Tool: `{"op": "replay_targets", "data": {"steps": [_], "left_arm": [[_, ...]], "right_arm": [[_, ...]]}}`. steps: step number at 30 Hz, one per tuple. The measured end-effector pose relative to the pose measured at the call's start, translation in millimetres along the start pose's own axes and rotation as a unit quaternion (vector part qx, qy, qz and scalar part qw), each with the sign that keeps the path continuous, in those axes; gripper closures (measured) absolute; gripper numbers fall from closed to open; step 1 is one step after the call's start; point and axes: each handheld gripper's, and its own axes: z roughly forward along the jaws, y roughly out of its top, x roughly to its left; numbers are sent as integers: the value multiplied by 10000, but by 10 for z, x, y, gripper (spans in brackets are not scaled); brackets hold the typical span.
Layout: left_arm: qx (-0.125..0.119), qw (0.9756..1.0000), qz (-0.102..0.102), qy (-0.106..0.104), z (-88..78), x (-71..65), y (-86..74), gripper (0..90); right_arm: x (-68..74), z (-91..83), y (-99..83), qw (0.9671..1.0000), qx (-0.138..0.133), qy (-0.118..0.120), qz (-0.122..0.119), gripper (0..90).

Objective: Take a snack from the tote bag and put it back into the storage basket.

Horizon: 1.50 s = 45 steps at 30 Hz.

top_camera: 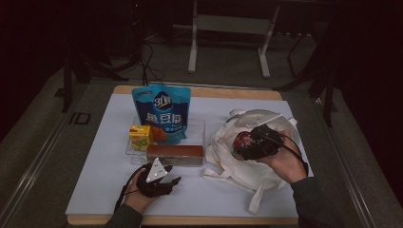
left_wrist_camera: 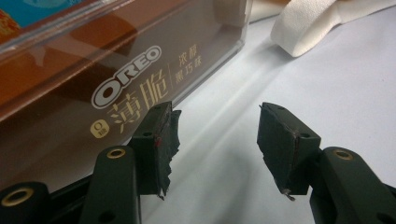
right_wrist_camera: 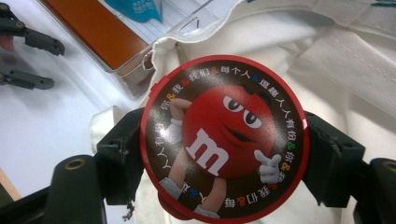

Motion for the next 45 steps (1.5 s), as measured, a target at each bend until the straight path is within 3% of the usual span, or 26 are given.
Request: {"op": "replay_targets", "data": {"steps": [8, 12, 18, 45], "left_arm": [[-194, 9998, -98, -22, -11, -9, 11, 468], [-179, 9998, -68, -13, 0, -21, 19, 468], [-250, 9995, -194, -74, -7, 8, 8, 468], [-156, 9997, -146, -69, 9, -1, 14, 459]], "right_arm": [[42, -16, 36, 9999, -11, 73, -73, 255], [67, -22, 52, 9999, 0, 94, -127, 255], [101, -23, 78, 9998, 7, 131, -158, 255], [309, -18, 181, 9987, -32, 330, -397, 255]]}}
